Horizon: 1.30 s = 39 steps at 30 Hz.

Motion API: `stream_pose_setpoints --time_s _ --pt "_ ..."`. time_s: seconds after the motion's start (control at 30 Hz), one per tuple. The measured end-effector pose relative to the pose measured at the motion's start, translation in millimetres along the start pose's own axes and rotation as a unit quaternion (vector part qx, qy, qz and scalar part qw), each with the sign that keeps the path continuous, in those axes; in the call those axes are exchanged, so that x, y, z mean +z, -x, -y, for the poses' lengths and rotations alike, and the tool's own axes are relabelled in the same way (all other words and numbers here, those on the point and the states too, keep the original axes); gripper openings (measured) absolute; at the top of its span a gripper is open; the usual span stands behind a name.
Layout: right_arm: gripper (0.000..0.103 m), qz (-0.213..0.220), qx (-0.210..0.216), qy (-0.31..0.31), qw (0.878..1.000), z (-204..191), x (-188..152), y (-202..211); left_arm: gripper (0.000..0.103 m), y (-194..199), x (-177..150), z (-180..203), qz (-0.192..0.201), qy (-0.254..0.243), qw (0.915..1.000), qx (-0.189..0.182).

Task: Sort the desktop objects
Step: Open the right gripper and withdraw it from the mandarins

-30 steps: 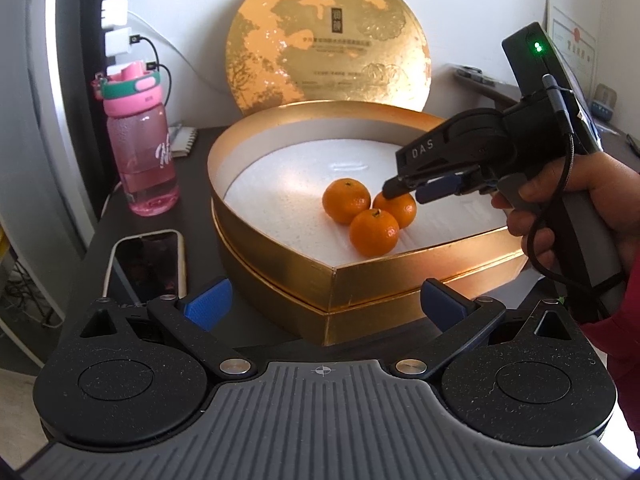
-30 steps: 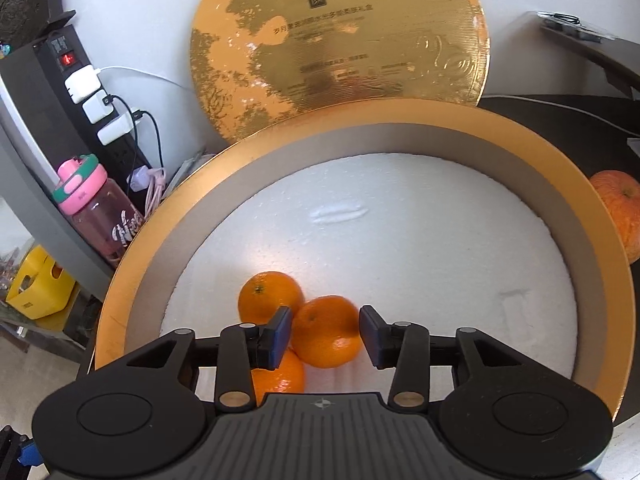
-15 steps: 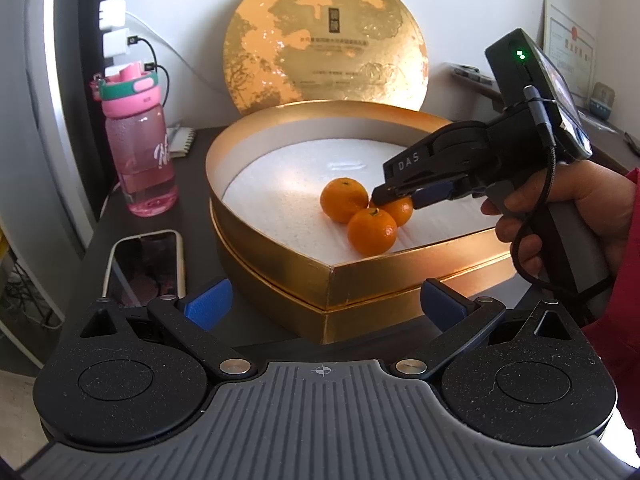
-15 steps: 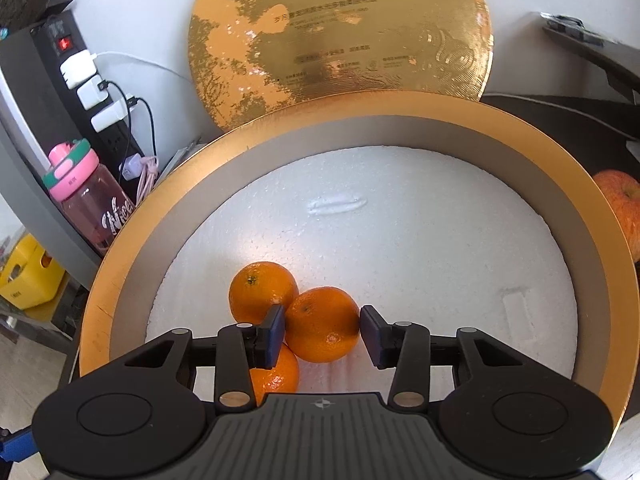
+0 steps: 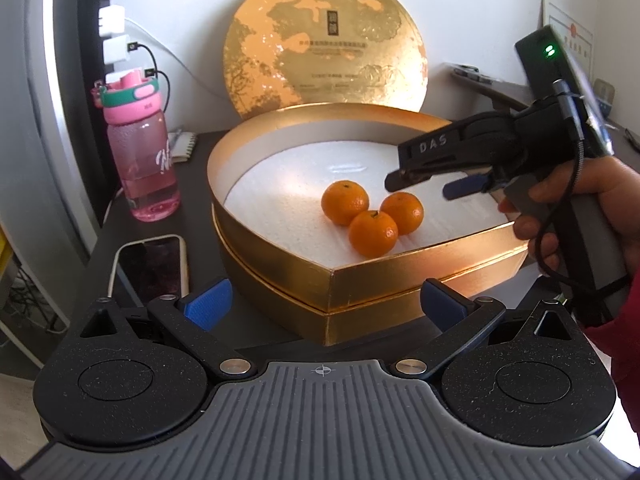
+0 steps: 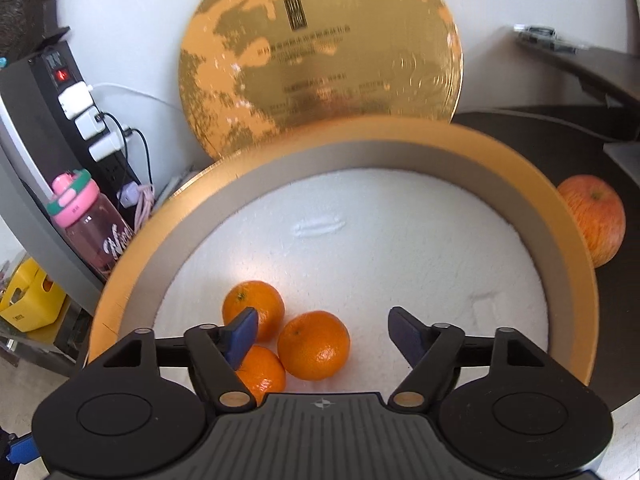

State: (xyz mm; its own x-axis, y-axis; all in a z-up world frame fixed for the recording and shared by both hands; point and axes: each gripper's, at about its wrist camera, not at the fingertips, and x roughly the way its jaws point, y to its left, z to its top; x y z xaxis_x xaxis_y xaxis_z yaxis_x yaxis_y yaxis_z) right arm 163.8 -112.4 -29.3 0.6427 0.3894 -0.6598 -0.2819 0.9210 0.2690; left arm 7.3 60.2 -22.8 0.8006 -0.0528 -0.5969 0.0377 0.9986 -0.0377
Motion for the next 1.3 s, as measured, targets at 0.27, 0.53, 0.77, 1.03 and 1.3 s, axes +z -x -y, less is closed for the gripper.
stream_pose_setpoints --time_s 0.27,0.53,0.77,1.03,1.3 --pt "0.081 0.032 -0.002 0.035 0.999 -4.2 -12.6 22.2 0.103 -2.6 5.4 12.4 -0.003 -0.006 1.0000 0.007" --pt "0.082 0.050 0.018 0.014 0.998 6.8 -17.9 24.9 0.103 -2.6 14.3 27.8 0.004 -0.020 0.9996 0.019" --pt "0.083 0.066 0.037 -0.007 0.997 16.8 -18.2 24.3 0.103 -8.9 20.5 44.9 -0.002 -0.037 0.9988 0.033" --pt "0.083 0.074 0.043 -0.018 0.996 32.7 -18.3 27.9 0.103 -15.9 27.3 65.7 -0.003 -0.052 0.9980 0.035" --pt "0.085 0.088 0.057 -0.017 0.994 34.4 -19.3 35.9 0.103 -16.9 27.8 74.3 -0.003 -0.062 0.9974 0.035"
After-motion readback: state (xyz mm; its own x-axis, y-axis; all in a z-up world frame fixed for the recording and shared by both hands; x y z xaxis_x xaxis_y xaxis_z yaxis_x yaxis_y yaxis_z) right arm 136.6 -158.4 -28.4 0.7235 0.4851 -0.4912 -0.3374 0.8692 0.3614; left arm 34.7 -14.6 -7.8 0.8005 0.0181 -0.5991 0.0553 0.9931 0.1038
